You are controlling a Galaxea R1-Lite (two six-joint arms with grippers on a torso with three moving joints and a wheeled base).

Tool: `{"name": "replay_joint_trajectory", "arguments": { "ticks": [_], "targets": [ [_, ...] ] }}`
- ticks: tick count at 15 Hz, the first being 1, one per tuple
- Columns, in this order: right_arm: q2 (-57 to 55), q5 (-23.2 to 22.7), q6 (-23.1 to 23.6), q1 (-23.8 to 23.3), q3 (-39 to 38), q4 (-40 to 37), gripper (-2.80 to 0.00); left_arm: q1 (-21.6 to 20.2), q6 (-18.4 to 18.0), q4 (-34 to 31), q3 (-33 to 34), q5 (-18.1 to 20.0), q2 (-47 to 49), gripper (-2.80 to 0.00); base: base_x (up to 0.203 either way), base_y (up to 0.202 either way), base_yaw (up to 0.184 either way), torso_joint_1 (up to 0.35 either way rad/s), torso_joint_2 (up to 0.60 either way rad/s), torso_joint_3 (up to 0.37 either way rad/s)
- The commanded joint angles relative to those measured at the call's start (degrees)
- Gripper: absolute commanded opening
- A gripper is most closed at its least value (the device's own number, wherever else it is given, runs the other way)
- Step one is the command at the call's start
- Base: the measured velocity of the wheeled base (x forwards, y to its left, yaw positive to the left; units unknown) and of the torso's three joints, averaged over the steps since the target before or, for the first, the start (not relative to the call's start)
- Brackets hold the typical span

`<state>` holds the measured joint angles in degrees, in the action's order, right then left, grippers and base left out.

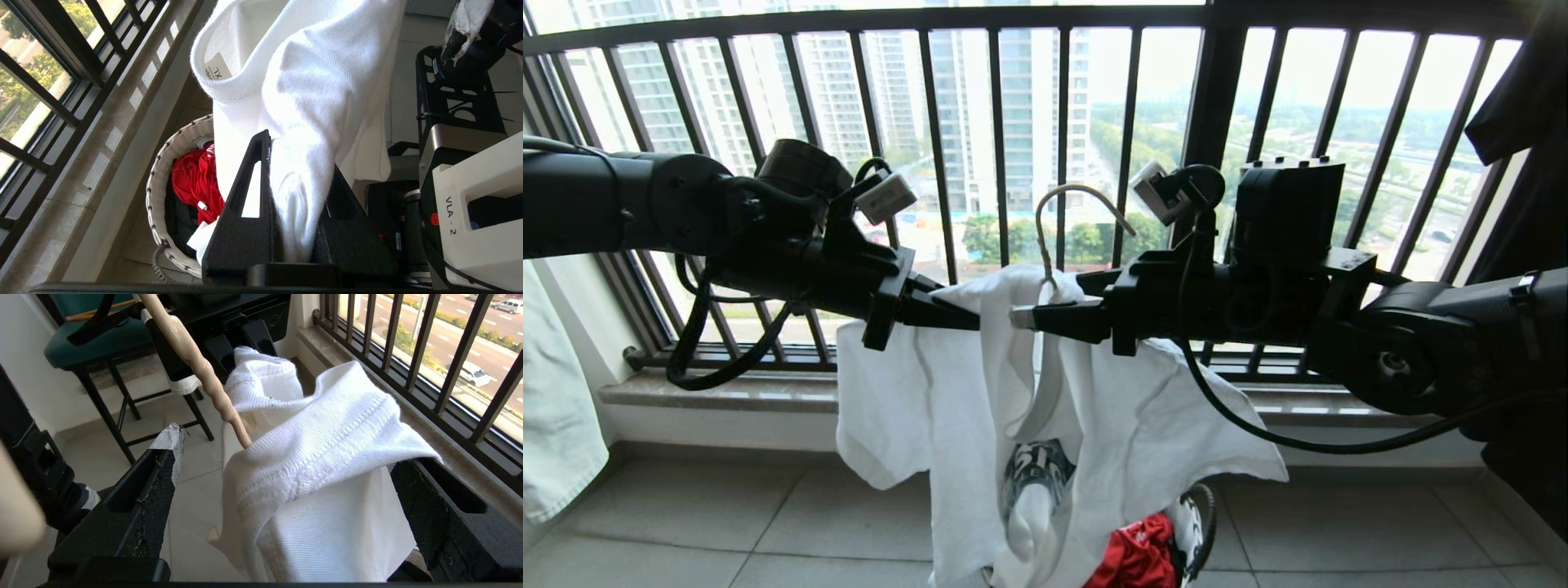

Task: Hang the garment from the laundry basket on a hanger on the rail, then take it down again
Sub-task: Hang the clothes rack on the clothesline

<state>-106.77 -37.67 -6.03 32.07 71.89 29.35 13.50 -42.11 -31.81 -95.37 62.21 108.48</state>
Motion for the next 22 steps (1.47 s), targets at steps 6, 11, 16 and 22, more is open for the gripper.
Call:
{"name": "replay_joint_trajectory", "arguments": {
  "ticks": [6, 11, 16, 22],
  "targets": [
    [-1.95, 2.13, -0.03, -1.0, 1.66, 0.27, 0.0, -2.93, 0.07, -0.01, 1.31, 4.39, 0.28, -2.8, 0.0, 0.0, 0.0, 0.0, 0.0, 0.0],
    [-3.2, 3.57, -0.11, -2.2, 2.57, 0.36, 0.0, -4.61, 0.45, 0.08, 1.18, 8.9, 2.43, -2.8, 0.0, 0.0, 0.0, 0.0, 0.0, 0.0],
    [-3.27, 4.25, -0.12, -2.72, 2.82, 0.27, 0.0, -6.8, 0.45, 0.08, 1.81, 11.54, 2.76, -2.8, 0.0, 0.0, 0.0, 0.0, 0.0, 0.0],
    [-3.27, 4.71, -0.12, -2.49, 2.59, 0.27, 0.0, -8.43, 1.24, 4.47, 4.66, 14.89, 3.31, -2.8, 0.0, 0.0, 0.0, 0.0, 0.0, 0.0]
  ]
}}
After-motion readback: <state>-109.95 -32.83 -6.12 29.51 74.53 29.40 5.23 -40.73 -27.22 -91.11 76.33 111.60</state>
